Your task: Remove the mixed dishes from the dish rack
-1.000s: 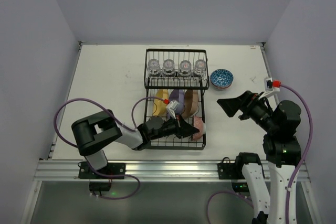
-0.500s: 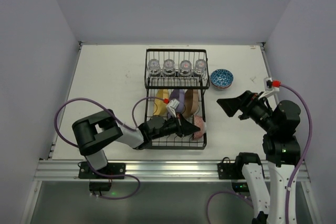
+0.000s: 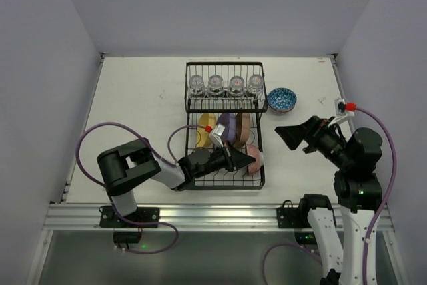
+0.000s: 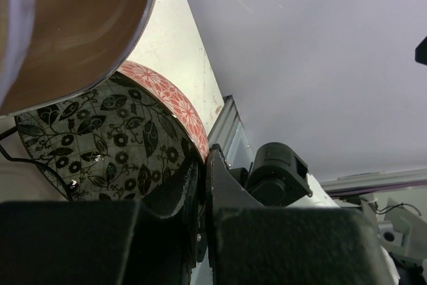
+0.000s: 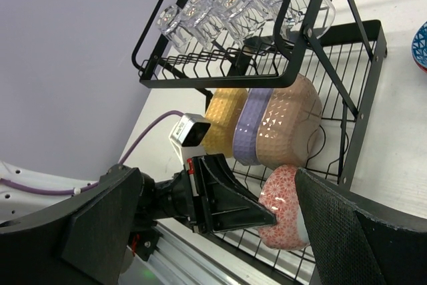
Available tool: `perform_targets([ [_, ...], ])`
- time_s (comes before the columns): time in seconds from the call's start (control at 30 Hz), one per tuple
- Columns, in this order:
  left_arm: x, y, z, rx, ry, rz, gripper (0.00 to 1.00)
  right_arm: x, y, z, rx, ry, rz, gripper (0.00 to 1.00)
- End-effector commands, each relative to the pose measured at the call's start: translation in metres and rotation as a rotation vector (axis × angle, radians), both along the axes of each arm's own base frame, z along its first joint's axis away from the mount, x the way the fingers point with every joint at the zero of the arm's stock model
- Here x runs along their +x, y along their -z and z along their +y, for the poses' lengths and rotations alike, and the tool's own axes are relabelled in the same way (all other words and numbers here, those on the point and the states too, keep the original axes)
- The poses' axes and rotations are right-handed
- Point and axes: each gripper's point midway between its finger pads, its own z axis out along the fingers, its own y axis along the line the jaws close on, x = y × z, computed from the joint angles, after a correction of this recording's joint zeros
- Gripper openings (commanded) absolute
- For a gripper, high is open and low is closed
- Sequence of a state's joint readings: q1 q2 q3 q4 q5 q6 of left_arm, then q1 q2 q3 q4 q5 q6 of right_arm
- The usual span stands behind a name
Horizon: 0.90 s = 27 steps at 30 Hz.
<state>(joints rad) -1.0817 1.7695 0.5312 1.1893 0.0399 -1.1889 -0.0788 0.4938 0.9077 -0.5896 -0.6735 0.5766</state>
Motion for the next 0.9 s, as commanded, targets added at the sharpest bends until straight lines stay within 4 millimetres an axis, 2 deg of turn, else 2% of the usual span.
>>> perform_targets([
  [0.0, 0.003, -0.179, 0.052, -0.679, -0.130, -0.265, 0.00, -0.004, -0.008, 0.004, 0.007, -0.027, -0.034, 0.99],
  [0.63, -0.008, -0.208, 0.037, -0.807, 0.011, -0.184, 0.00, -0.006, -0.014, 0.004, 0.005, -0.027, -0.044, 0.99],
  [0.73, -0.011, -0.216, 0.040, -0.824, 0.012, -0.194, 0.00, -0.006, -0.014, 0.004, 0.005, -0.027, -0.046, 0.99],
  [0.87, -0.007, -0.214, 0.044, -0.828, -0.012, -0.173, 0.00, -0.006, -0.012, 0.005, 0.007, -0.031, -0.043, 0.99],
])
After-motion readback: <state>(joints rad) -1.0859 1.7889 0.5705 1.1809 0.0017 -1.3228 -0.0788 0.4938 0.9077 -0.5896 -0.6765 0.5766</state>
